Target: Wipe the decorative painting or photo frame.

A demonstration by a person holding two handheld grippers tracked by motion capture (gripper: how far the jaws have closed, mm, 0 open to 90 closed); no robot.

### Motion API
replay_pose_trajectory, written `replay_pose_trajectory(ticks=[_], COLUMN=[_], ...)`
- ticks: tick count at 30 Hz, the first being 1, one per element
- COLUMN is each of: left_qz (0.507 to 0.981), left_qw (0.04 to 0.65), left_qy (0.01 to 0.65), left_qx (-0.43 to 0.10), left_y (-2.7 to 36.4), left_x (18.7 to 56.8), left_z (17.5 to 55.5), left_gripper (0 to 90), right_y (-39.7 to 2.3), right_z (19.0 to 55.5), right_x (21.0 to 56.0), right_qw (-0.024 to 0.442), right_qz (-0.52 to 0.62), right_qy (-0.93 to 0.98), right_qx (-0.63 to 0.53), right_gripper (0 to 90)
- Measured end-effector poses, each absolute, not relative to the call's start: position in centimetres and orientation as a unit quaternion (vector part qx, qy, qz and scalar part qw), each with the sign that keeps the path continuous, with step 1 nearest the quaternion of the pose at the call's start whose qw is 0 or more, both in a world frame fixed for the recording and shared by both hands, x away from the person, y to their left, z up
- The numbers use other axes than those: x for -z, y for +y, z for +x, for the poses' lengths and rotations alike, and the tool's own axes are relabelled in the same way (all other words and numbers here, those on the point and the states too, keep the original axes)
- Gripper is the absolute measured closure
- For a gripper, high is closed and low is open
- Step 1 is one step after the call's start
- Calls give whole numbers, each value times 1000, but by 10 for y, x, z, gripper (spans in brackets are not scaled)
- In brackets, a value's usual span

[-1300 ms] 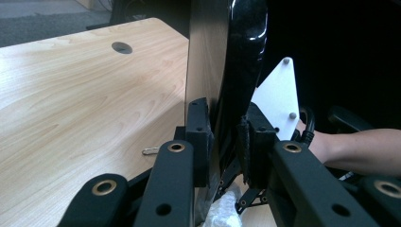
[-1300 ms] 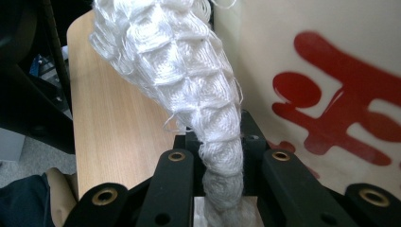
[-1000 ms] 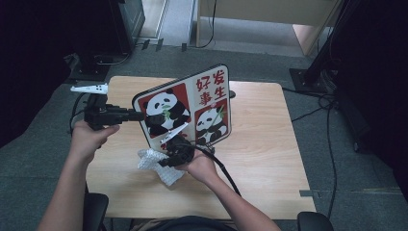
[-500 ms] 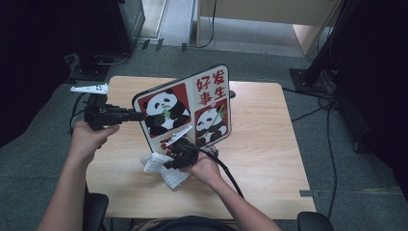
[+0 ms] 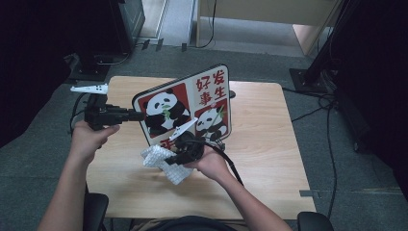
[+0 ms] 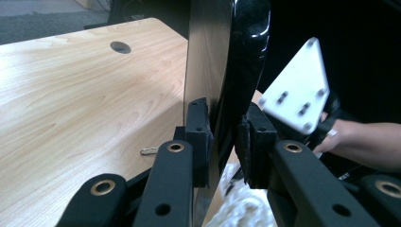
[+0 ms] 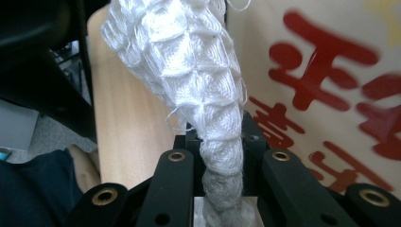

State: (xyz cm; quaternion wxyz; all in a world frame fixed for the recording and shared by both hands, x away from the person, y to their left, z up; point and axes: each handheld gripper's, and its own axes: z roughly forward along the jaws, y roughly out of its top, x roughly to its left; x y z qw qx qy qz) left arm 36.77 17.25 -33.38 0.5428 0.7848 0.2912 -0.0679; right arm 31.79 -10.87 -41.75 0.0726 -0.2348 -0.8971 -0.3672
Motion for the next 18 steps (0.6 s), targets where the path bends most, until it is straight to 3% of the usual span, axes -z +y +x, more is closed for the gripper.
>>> replay_pose_trajectory(ticks=[18], left_qz=[785], left_qw=[544], left_qy=[291], left_qx=[66], left_y=[172], left_x=[334], left_z=[367], left_gripper=[765], right_y=[-137], right_z=[335], right_x=[333], right_qw=[48], right_qz=[-224], right_qy=[-888], right_qx=[398], right_gripper=[799])
